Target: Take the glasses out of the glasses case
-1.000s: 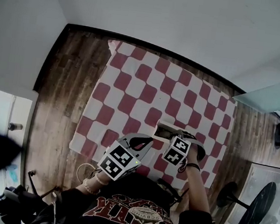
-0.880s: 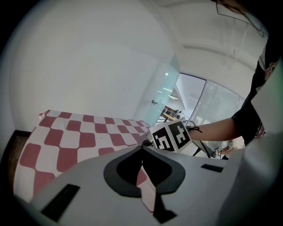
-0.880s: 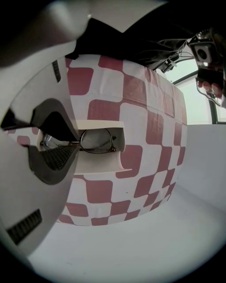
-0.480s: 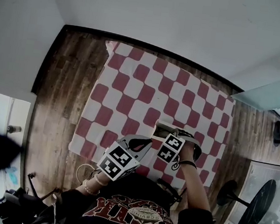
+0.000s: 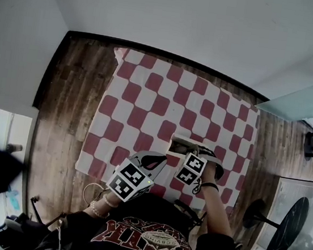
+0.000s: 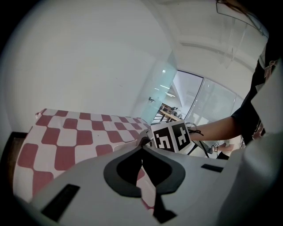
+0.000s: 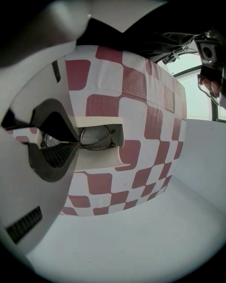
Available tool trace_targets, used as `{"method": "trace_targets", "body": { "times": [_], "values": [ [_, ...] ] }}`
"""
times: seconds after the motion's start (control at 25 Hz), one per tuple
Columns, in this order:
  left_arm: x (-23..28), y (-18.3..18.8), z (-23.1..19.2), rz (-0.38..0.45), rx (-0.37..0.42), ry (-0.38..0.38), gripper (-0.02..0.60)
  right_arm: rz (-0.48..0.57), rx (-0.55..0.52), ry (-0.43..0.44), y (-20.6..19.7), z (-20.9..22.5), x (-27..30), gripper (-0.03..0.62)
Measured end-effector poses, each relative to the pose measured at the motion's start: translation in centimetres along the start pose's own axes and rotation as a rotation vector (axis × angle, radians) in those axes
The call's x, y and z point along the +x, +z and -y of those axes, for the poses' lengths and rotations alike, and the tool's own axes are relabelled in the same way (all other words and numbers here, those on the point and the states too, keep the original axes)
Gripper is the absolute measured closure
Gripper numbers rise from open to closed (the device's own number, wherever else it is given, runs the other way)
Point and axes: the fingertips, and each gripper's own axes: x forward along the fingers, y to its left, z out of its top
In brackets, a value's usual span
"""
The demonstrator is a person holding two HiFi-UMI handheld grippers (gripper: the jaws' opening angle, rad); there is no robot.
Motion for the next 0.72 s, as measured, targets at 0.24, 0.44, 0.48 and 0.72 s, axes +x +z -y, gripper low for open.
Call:
{"method": "trace_targets", "body": {
  "times": [0.24,0.44,0.48,0.72],
  "values": [
    [-0.11,0.03,0.3,-0.004,0.004,-0.005,0.572,0.011,0.003,-0.005,0.0,-0.04,-0.42,0.568],
    [-0.14,-0.14,0.34,-0.003,0.008,-0.01,0.572,0.016,0.007,-0.016,-0.08,-0.06,-0.58,0.568],
    [-0.17,-0.18,0.37,-0.005,0.008,-0.01,0.572,0.018,0.01,-0.018,-0.12,-0.03,-0.65,0.568],
    [-0.4,-0.05,0.35,-0.014,0.004,-0.005,0.572,0.02,0.017,-0.019,-0.17,0.11,-0.86,0.568]
  ]
}}
